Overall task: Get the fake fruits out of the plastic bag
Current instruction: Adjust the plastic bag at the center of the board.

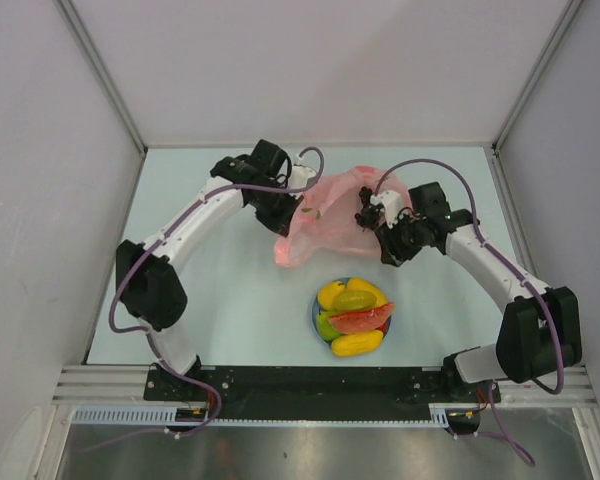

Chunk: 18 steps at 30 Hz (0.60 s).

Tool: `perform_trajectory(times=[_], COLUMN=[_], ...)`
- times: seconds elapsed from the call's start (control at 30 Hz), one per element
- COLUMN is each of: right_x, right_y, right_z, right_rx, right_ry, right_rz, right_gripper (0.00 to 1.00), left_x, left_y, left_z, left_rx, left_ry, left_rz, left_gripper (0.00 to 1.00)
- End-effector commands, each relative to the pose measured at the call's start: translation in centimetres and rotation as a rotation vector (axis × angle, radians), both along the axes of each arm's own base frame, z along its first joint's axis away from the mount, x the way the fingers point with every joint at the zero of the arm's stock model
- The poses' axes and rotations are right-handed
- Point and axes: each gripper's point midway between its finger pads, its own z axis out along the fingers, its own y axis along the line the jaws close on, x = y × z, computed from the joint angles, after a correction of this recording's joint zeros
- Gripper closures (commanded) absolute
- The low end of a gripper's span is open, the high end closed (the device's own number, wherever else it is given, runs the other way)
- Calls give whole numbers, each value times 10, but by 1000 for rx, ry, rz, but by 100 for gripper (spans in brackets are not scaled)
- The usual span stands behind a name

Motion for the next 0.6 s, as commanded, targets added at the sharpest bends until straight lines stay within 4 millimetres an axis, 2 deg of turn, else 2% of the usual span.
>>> perform_trajectory(times=[0.0,0.1,0.17,0.2,0.27,0.3,0.4,0.43,0.5,0.53,0.57], right_x=[30,50,57,67,70,76,84,95,107,119,127], right_y=[-5,7,25,33,55,64,83,81,80,73,68], right_z=[39,73,103,121,138,141,141,122,102,80,69], right_rx=[45,156,258,301,367,380,376,333,268,201,154], right_ry=[-185,-268,-327,-395,-424,-447,-493,-472,-473,-458,-468], right_rz=[1,13,56,64,89,114,169,142,154,132,143], right_gripper=[50,46,43,41,42,43,47,48,53,55,57], left_x=[-2,14,23,26,32,36,40,40,40,39,38], left_y=[-29,-23,-25,-27,-29,-27,-29,-29,-30,-31,-31], left_z=[65,64,61,61,64,63,65,66,62,60,58], left_rx=[-252,-220,-202,-202,-204,-193,-189,-191,-191,-190,-190], left_ry=[-207,-300,-297,-291,-302,-313,-326,-324,-315,-313,-307], left_rz=[-74,-56,-48,-41,-26,-14,-25,-23,-20,-23,-31], left_gripper=[100,100,100,100,100,100,100,100,100,100,100])
